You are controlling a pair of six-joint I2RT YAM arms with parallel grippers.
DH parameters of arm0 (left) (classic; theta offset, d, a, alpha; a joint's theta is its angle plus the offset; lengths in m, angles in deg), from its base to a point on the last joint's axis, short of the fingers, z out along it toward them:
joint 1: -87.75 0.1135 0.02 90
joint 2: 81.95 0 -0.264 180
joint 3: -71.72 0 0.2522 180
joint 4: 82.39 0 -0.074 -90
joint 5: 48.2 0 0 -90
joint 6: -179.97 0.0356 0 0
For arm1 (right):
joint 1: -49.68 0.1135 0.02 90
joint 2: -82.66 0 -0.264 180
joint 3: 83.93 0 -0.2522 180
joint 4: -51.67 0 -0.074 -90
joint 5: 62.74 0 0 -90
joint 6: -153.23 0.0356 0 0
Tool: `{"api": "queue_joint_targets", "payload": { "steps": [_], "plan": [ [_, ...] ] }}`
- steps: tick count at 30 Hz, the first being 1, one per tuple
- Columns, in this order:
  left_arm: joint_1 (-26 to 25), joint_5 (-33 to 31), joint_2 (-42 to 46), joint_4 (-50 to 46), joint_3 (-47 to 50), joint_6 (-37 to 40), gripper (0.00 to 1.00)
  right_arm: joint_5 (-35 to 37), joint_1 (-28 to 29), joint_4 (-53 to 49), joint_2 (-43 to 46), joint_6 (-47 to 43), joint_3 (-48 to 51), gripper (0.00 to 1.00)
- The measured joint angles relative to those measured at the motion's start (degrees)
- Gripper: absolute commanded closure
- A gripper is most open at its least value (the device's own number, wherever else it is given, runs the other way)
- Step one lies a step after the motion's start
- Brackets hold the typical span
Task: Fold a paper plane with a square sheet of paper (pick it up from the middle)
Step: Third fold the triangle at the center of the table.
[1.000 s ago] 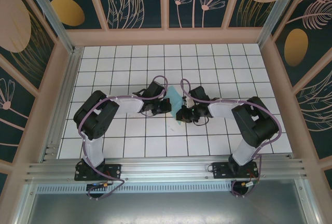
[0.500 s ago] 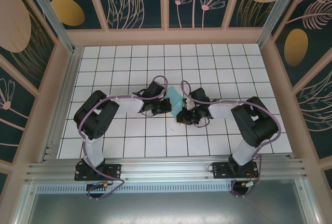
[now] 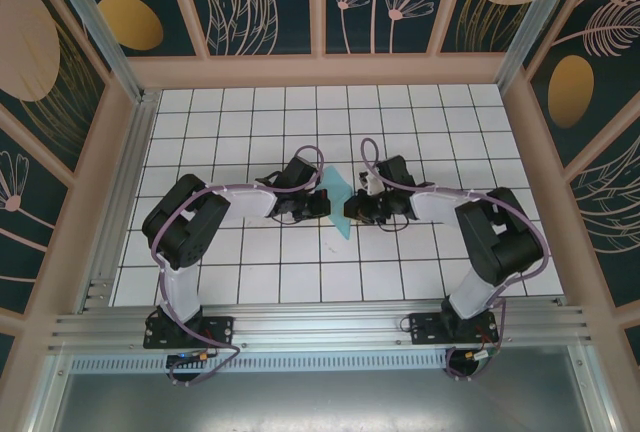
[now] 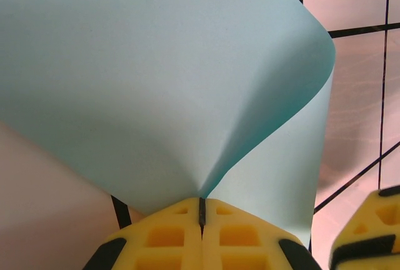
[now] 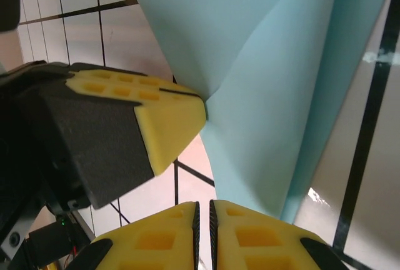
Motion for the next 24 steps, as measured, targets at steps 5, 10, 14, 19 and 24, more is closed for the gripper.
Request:
{"api": "queue_joint_targets", "payload": {
  "steps": [5, 10, 14, 19, 24],
  "plan": [
    [0.0, 0.07, 0.0, 0.02, 0.0, 0.0, 1.0, 0.2, 0.79, -1.09, -3.06, -1.07, -1.44, 0.83],
    [0.0, 0.07, 0.0, 0.02, 0.0, -0.02, 1.0, 0.07, 1.51, -2.78, -4.24, -1.95, -1.4, 0.84],
    [0.0, 0.04, 0.0, 0.02, 0.0, -0.04, 1.0, 0.07, 1.49, -3.54, -4.24, -2.95, -1.14, 0.84],
    [0.0, 0.04, 0.0, 0.0, 0.0, -0.04, 1.0, -0.11, 1.2, -3.52, -4.39, -3.21, 0.07, 0.84],
    [-0.07, -0.72, 0.0, -1.88, -1.16, -0.02, 0.85, -0.11, 1.11, -3.56, -4.61, -3.21, 0.04, 0.84]
  ]
}}
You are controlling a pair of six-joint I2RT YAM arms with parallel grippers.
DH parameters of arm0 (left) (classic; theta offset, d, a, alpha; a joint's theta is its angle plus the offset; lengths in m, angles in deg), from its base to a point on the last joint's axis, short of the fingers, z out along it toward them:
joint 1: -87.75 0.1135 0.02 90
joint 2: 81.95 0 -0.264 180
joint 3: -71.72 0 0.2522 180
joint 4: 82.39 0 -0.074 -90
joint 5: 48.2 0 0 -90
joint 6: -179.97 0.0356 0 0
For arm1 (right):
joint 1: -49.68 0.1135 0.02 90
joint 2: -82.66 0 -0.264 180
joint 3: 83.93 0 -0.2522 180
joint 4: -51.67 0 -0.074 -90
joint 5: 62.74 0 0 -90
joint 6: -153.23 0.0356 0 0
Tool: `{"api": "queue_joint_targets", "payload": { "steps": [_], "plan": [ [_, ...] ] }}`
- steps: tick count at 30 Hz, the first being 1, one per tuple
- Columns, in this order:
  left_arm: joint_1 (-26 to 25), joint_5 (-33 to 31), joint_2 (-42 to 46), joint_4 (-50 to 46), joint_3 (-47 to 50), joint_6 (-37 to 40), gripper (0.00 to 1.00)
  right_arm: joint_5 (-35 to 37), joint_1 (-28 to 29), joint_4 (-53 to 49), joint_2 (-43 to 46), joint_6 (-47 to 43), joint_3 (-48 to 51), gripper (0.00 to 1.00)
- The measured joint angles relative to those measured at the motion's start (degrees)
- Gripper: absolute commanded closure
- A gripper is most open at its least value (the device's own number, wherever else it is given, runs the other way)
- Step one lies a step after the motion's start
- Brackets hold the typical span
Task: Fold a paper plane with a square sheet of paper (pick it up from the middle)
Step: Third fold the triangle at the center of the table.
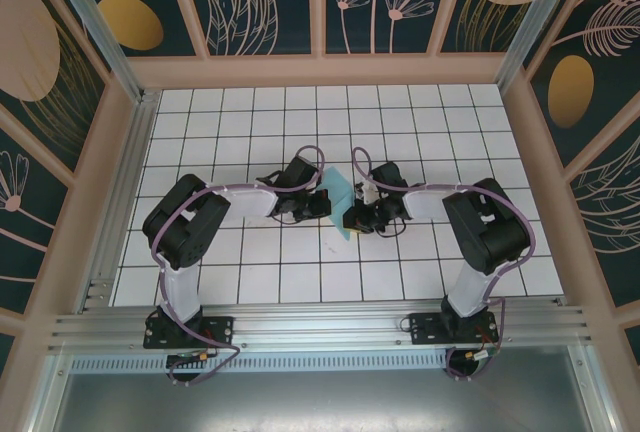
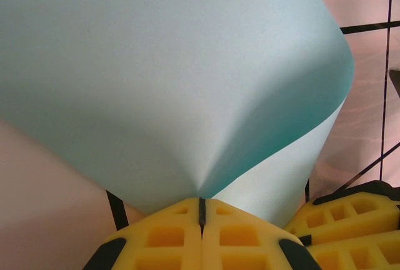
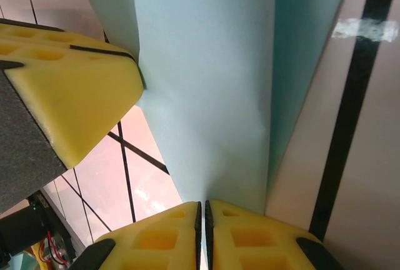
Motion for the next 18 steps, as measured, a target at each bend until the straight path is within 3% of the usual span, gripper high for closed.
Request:
{"api": "queue_joint_targets", "payload": {
  "steps": [3, 5, 13, 18],
  "plan": [
    [0.02, -1.7, 0.5, -1.7, -1.22, 0.04, 0.74, 0.17, -0.04, -0.61, -0.15, 0.02, -0.35, 0.84],
    [0.07, -3.48, 2.32, -2.51, -1.33, -0.22, 0.74, 0.24, -0.04, -0.92, -0.17, 0.04, -0.52, 0.84],
    [0.17, -2.38, 8.94, 2.45, 1.46, -2.89, 0.9, 0.42, -0.02, -1.42, -0.37, 0.72, -0.85, 0.85],
    [-1.4, -0.39, 8.66, 3.65, 4.0, -3.96, 0.93, 0.76, 0.0, -1.64, -0.37, 2.71, -0.98, 0.85]
  ]
}}
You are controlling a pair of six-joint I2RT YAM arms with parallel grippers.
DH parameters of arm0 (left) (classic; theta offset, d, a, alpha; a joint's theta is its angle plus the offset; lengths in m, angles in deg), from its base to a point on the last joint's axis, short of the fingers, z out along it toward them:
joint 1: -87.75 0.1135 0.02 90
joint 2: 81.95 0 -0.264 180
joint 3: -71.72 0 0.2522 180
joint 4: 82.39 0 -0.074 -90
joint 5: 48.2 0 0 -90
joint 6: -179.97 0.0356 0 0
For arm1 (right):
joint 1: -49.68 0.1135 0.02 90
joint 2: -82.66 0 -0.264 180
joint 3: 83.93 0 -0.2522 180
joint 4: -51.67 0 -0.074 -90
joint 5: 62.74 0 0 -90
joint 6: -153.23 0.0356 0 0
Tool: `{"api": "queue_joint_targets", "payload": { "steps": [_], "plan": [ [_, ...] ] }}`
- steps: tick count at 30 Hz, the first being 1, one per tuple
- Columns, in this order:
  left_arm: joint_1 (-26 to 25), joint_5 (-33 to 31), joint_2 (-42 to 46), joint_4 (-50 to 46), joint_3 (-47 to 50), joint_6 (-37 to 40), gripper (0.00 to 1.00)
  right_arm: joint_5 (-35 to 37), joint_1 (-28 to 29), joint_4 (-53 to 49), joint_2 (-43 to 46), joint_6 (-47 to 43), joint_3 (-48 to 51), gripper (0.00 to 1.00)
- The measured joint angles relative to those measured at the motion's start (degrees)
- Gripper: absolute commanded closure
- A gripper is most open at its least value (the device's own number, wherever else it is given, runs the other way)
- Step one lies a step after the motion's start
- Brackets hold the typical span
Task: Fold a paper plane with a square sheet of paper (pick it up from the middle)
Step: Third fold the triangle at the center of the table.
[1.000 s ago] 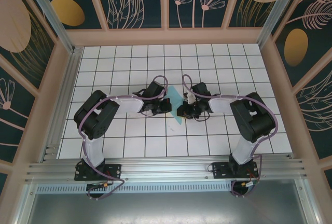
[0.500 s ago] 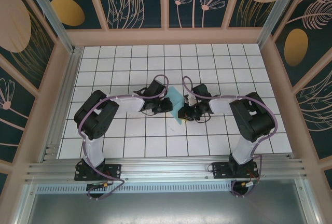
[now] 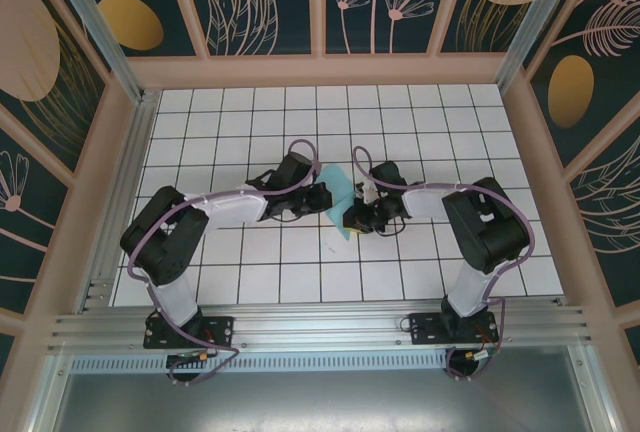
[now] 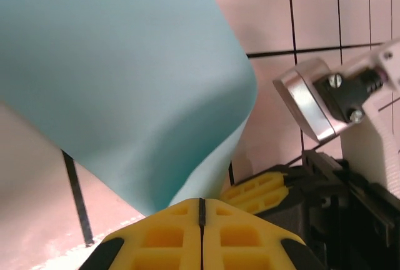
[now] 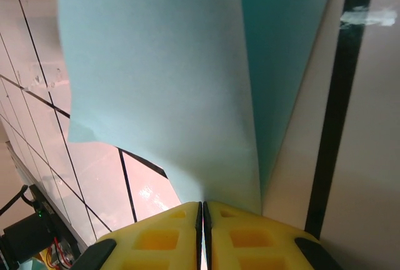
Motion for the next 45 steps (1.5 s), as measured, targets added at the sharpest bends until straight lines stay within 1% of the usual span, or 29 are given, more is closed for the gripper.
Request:
{"api": "queue_joint_targets", "payload": {
  "steps": [5, 12, 24, 31, 36, 41, 45],
  "plan": [
    [-1.27, 1.53, -1.77, 1.62, 0.02, -0.24, 0.94, 0.15, 0.02, 0.02, 0.0, 2.25, -0.04, 0.85],
    [-1.29, 1.62, -5.29, 1.73, 0.02, -0.2, 0.94, 0.28, 0.02, 0.07, -0.02, 3.54, -0.07, 0.84],
    [-1.29, -1.66, -8.31, 0.92, -1.84, 0.15, 0.95, 0.28, 0.02, 0.02, 0.0, 3.61, -0.09, 0.84],
    [-1.4, -4.63, -8.59, -1.62, -3.52, 1.05, 0.95, 0.28, 0.02, 0.0, 0.0, 3.37, -0.09, 0.85],
    [-1.44, -4.9, -9.01, -2.99, -4.46, 1.6, 0.96, 0.42, 0.02, 0.33, 0.44, 3.15, 0.02, 0.85],
    [-1.44, -4.87, -9.42, -3.5, -5.16, 1.6, 0.96, 1.07, 0.02, 0.07, 3.37, 2.47, 1.33, 0.84],
    [-1.44, -4.87, -9.62, -3.65, -5.4, 1.57, 0.97, 0.96, 0.74, -0.2, 3.98, 1.4, 1.33, 0.84]
  ]
}}
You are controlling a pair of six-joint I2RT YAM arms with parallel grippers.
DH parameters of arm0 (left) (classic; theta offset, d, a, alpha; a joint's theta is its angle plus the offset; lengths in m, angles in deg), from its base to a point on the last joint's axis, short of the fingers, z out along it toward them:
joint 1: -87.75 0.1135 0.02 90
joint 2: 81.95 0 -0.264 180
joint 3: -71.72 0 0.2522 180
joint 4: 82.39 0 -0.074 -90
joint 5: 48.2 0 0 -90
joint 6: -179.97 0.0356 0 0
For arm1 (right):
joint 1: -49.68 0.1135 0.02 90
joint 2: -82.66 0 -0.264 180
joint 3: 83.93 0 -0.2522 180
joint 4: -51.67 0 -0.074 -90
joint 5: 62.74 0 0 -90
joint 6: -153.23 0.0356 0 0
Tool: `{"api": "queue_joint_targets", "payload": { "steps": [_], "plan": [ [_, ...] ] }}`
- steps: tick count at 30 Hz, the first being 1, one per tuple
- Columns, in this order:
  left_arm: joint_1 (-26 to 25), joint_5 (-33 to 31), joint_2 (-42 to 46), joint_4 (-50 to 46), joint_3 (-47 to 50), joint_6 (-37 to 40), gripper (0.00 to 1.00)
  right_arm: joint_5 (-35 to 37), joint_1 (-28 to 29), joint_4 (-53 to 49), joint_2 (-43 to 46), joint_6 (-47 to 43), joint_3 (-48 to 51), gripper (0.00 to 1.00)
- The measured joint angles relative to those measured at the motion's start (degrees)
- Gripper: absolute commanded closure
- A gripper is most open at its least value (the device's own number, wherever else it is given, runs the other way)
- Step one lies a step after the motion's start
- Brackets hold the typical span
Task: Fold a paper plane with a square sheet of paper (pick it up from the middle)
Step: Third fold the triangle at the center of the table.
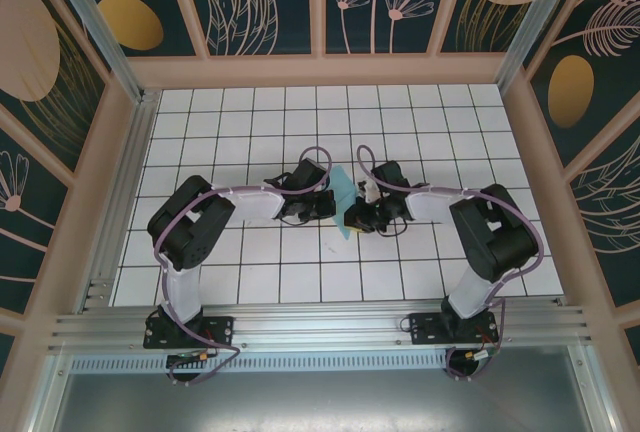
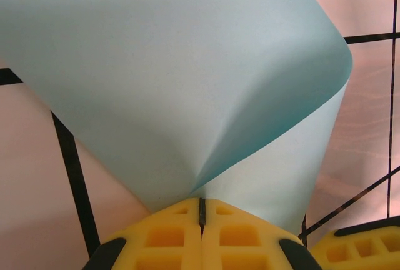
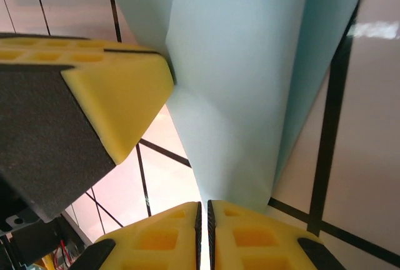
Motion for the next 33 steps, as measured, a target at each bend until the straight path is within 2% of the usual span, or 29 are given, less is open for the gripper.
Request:
{"api": "queue_joint_targets", "payload": {
  "steps": [15, 21, 24, 28, 33],
  "plan": [
    [-0.13, -0.63, -0.09, -0.83, -0.46, -0.92, 0.97, -0.42, 1.31, -1.07, -1.77, -3.04, 0.61, 0.84],
    [-0.17, -0.83, -0.11, -1.07, -0.59, -1.11, 0.97, -2.34, 1.27, -3.85, 2.64, -4.37, 4.83, 0.84],
    [-0.17, -0.81, -0.22, -1.29, -0.81, -1.09, 0.97, -2.27, 0.07, -6.27, 5.01, -4.2, 5.16, 0.85],
    [-0.17, -0.83, -0.44, -1.6, -1.25, -1.07, 0.97, 0.74, -4.72, -5.92, 8.09, -2.75, 3.89, 0.84],
    [-0.17, -0.83, -0.66, -1.75, -1.53, -1.05, 0.97, 4.76, -5.44, -5.27, 5.44, -2.4, -3.32, 0.86]
  ]
}}
